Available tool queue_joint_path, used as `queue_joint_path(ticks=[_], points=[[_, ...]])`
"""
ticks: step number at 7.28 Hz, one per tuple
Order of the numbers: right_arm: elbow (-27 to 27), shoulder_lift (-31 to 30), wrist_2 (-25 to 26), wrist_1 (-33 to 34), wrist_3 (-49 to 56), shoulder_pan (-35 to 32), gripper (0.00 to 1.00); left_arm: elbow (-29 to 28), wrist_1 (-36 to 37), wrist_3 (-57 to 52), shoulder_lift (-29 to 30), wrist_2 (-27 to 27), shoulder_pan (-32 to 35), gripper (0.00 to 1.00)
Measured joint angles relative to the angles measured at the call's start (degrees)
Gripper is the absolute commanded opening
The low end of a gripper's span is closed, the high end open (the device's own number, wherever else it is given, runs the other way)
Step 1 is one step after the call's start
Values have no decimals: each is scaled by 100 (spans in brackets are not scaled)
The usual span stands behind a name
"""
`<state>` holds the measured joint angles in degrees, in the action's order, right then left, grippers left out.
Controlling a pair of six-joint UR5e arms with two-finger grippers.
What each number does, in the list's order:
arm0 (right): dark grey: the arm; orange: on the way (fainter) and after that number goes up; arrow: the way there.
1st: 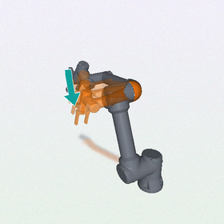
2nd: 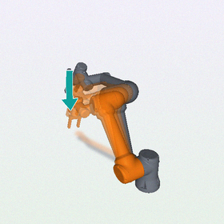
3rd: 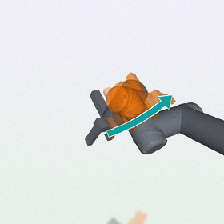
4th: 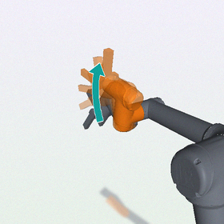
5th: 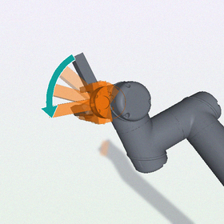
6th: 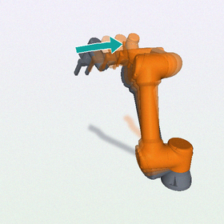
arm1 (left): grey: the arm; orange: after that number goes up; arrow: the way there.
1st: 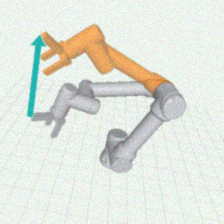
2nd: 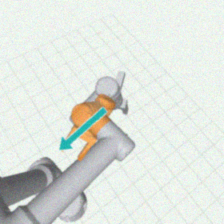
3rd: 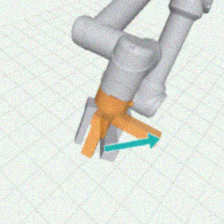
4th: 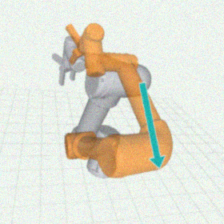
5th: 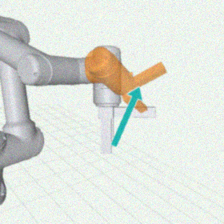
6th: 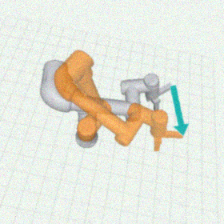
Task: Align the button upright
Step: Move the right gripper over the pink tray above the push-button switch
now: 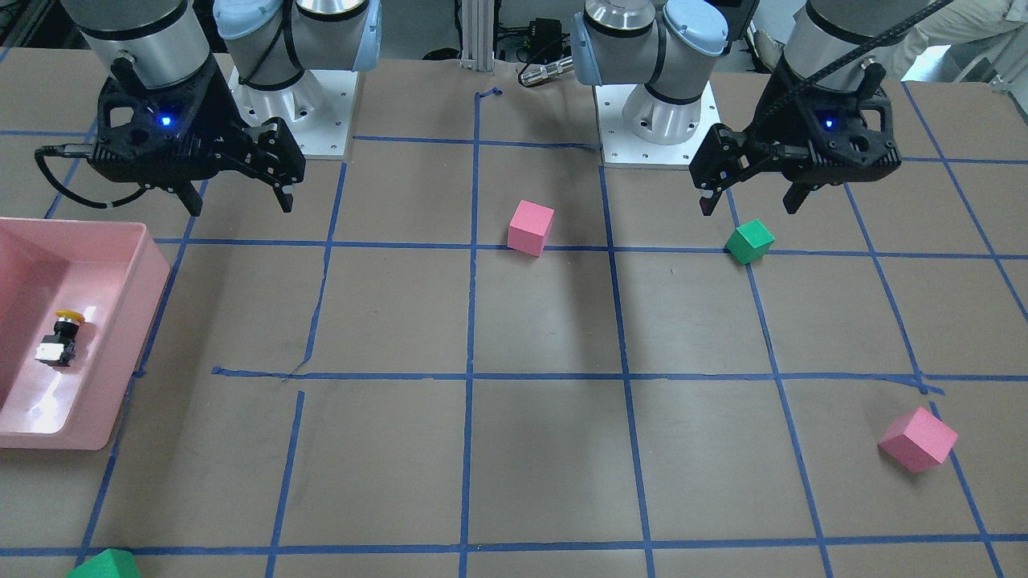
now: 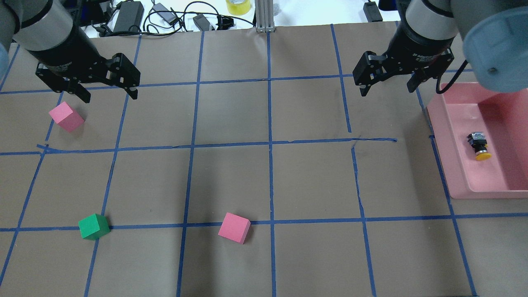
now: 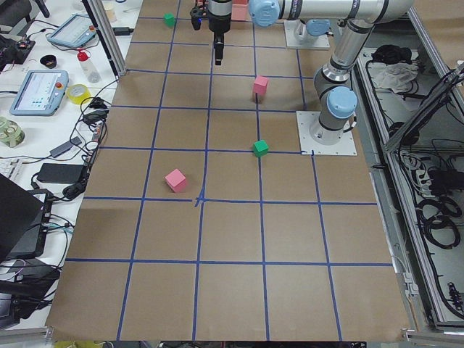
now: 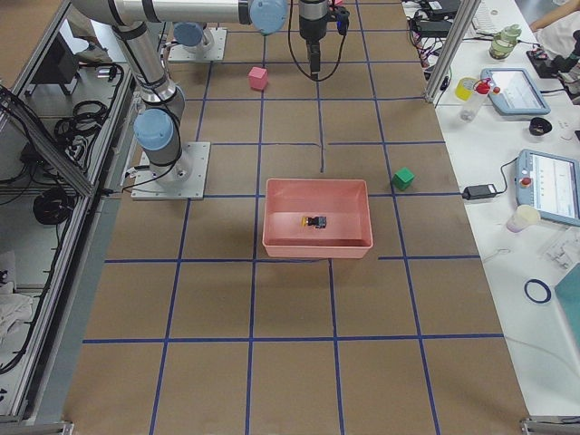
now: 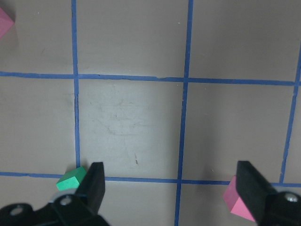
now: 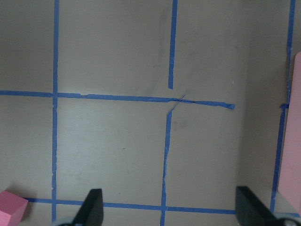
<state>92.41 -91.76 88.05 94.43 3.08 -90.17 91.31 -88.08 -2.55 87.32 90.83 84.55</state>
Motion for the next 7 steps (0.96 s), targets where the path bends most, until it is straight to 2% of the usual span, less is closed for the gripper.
queue_joint_path(ticks=[2,4,6,7], points=[[45,25,15,24,88,25,100,26,-5,0,2,-16,0,100],[59,118,91,188,609,403,100,34,-5,0,2,-11,0,100],[113,436,108,406,1546,1419,100,54,-2,0,3,-14,0,100],[226,721,101,783,2115,1970,100,69,0,0,0,-9,0,100]])
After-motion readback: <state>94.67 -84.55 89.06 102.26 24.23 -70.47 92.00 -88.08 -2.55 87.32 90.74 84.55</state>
